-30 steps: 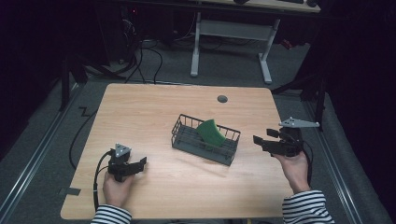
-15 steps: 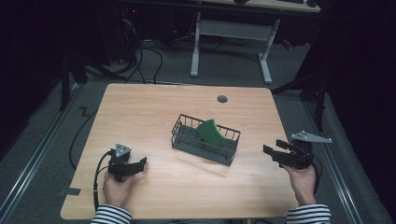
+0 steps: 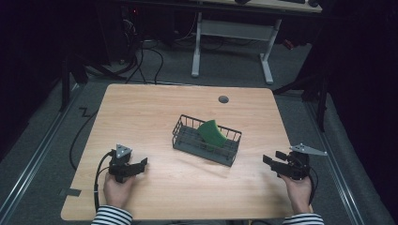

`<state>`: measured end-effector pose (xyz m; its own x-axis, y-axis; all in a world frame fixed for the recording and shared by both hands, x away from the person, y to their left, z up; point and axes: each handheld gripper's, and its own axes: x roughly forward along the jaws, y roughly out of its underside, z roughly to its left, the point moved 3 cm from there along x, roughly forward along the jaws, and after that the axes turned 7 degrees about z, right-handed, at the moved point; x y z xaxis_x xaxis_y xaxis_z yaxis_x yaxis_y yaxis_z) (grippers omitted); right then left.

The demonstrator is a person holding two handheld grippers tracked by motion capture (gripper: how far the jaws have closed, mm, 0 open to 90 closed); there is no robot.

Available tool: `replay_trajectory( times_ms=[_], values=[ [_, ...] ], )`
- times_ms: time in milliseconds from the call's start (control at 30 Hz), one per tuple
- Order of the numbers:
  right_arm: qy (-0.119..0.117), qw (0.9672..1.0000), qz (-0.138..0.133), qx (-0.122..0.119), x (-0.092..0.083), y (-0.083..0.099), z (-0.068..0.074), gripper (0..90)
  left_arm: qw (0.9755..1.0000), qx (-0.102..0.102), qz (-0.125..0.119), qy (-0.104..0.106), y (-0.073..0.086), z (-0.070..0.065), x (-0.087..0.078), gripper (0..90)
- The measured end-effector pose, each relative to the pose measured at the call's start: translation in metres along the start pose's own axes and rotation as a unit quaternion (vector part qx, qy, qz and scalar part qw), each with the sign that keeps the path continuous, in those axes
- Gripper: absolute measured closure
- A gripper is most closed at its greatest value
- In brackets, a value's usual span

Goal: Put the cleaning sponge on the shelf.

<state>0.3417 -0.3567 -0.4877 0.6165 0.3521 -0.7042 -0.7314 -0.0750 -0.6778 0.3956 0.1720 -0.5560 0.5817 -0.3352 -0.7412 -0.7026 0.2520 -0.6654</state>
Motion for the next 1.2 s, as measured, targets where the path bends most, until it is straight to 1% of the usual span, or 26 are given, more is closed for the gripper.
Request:
replay_trajectory(
  times_ms=[67,100,133,267,433,600,633,733,767,833,900,933,967,1000,1033,1067,1200],
  values=[
    [-0.001,1.0,0.003,0.006,0.006,0.005,-0.001,33.1,1.0,0.0,0.0,0.0,0.0,0.0,0.0,26.0],
    [0.0,1.0,0.004,0.005,0.008,0.007,-0.001,33.2,1.0,0.0,0.0,0.0,0.0,0.0,0.0,25.9],
    [-0.002,0.9999,0.007,0.011,0.012,0.011,-0.001,33.3,1.0,0.0,0.0,0.0,0.0,0.0,0.0,26.0],
    [0.001,0.9997,0.018,0.014,0.024,0.021,-0.002,34.5,1.0,0.0,0.0,0.0,0.0,0.0,0.0,25.9],
    [0.016,0.9993,0.031,0.013,0.037,0.03,-0.001,35.2,1.0,0.0,0.0,0.0,0.0,0.0,0.0,26.0],
    [0.042,0.9984,0.037,0.001,0.045,0.036,0.001,35.0,1.0,0.0,0.0,-0.001,0.0,0.0,0.0,26.0],
    [0.048,0.9981,0.039,-0.002,0.047,0.037,0.002,34.7,1.0,0.001,0.001,-0.001,0.0,0.0,0.0,25.9],
    [0.071,0.9968,0.03,-0.021,0.05,0.04,0.005,34.2,1.0,0.001,0.001,-0.002,0.0,0.0,0.0,25.9],
    [0.081,0.9959,0.026,-0.032,0.052,0.04,0.006,34.1,1.0,0.001,0.001,-0.001,0.0,0.0,0.0,26.0],
    [0.104,0.9926,0.034,-0.054,0.054,0.04,0.011,33.1,1.0,0.001,0.001,-0.001,0.0,0.0,0.0,26.0],
    [0.117,0.9905,0.032,-0.064,0.055,0.04,0.014,33.2,1.0,0.0,0.0,-0.001,0.0,0.0,0.0,25.9],
    [0.119,0.9902,0.031,-0.067,0.055,0.041,0.015,33.2,1.0,0.0,0.0,-0.001,0.0,0.0,0.0,25.9],
    [0.115,0.9908,0.033,-0.064,0.055,0.04,0.016,33.2,1.0,-0.001,0.0,-0.001,0.0,0.0,0.0,25.9],
    [0.105,0.992,0.035,-0.059,0.055,0.04,0.014,32.4,1.0,-0.001,0.0,0.0,0.0,0.0,0.0,25.9],
    [0.103,0.9927,0.036,-0.053,0.055,0.04,0.013,31.3,1.0,-0.001,0.0,0.0,0.0,0.0,0.0,25.9],
    [0.104,0.9922,0.037,-0.058,0.055,0.04,0.014,31.1,1.0,-0.002,-0.001,0.001,0.0,0.0,0.0,25.9],
    [0.105,0.9922,0.037,-0.056,0.055,0.04,0.014,31.0,1.0,-0.003,-0.001,0.002,0.0,0.0,0.0,25.9]
  ],
)
